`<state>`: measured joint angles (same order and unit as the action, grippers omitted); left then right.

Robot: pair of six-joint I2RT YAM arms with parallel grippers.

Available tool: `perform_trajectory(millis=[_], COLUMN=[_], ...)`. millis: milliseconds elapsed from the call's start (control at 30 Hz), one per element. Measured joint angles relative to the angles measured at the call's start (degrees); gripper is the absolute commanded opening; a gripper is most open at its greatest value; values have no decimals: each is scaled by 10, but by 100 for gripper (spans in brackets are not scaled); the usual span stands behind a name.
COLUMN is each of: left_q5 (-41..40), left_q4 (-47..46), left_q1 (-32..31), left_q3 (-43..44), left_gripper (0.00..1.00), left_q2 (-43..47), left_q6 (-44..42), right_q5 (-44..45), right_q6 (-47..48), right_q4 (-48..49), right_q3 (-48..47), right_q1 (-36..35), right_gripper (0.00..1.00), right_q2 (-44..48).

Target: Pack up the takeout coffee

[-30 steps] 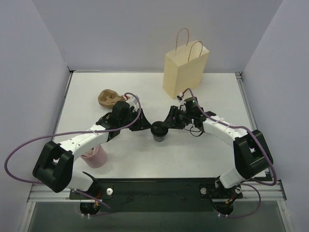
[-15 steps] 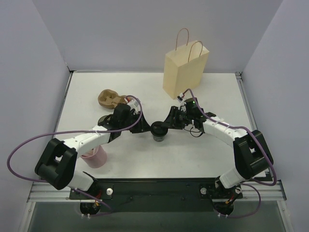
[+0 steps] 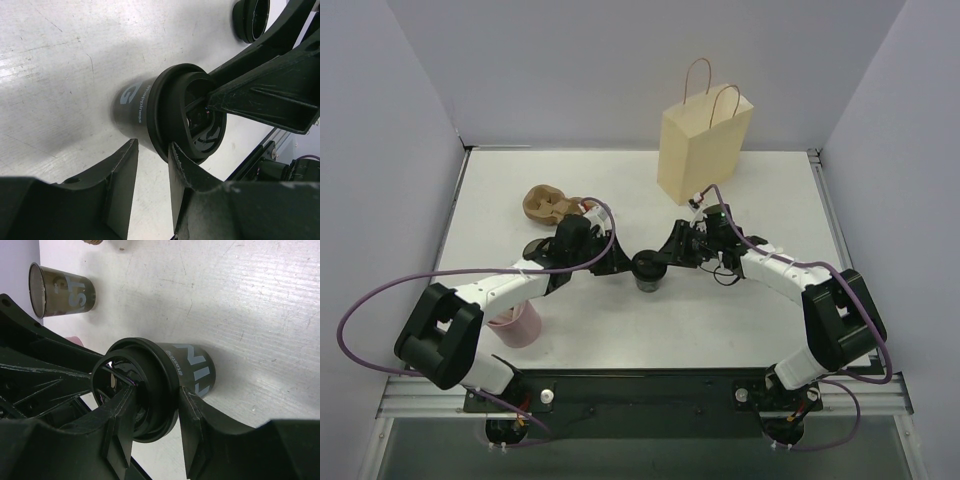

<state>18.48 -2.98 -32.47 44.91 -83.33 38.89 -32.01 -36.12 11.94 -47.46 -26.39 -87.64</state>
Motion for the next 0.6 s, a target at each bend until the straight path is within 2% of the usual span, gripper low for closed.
perform_trajectory(millis=[233, 600], left_q5=[-1, -14], left_q4=[-25, -117], left_q1=[-2, -16], left_q3=[-16, -69], left_gripper=[34, 26], left_q2=[0, 6], left_q6=[7, 33], right_q5=[-19, -42], right_q6=[-14, -28], right_q4=[53, 138], right_q3=[33, 82], right_q1=[10, 24], right_gripper=[34, 32], right_q2=[5, 13])
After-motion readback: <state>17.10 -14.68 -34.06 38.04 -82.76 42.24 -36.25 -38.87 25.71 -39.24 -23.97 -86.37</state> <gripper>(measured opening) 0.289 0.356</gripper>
